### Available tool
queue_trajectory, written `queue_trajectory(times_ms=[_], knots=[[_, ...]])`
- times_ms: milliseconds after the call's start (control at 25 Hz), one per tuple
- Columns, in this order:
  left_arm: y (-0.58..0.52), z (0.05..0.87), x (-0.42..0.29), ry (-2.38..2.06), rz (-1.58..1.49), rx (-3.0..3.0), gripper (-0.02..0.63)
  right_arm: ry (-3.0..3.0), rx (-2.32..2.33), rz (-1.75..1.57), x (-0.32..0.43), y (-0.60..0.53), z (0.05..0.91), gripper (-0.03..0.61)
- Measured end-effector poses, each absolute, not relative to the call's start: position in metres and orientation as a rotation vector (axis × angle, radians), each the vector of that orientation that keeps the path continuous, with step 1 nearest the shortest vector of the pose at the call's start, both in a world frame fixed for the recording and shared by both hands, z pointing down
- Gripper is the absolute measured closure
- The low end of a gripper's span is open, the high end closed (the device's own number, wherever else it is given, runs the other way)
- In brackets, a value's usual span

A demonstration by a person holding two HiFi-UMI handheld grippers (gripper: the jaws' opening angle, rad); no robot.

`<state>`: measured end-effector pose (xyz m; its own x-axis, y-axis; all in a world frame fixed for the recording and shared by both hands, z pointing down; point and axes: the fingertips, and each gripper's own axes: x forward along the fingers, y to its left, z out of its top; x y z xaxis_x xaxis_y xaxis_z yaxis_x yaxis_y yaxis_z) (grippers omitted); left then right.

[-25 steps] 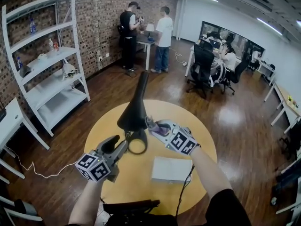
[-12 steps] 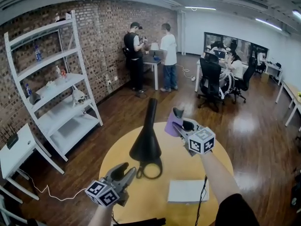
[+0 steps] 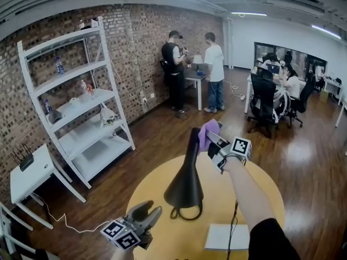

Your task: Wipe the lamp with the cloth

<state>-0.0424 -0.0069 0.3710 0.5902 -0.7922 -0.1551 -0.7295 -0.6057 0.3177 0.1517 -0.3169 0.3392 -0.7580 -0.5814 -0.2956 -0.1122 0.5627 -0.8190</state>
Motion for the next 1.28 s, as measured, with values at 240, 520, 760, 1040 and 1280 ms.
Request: queue_trajectory(times_ms=[240, 520, 760, 1040, 1280], knots=[[-0.012, 0.373, -0.052, -1.251, -0.435, 2.573, 0.439, 2.154, -0.272, -1.258, 0.13, -0.31, 0.356, 0.476], [-0.012, 0.384, -0.037, -1.197, -0.452, 2.555, 0.439, 2.285, -0.139, -1.183, 0.118, -0.259, 0.356, 0.477], [-0.012, 0.375, -0.027, -1.17, -0.444, 2.571, 0.439, 2.497, -0.09, -1.193, 0.102, -0.218, 0.378, 0.477], [0.006, 0.376, -0.015, -1.135, -0.448, 2.593, 0.439, 2.572, -0.072, -1.226, 0.109, -0.173, 0.41, 0.479], [0.0, 0.374, -0.013, -1.154, -0.506, 2.543, 0.439, 2.52, -0.119, -1.286, 0.117, -0.154, 0.425, 0.479]])
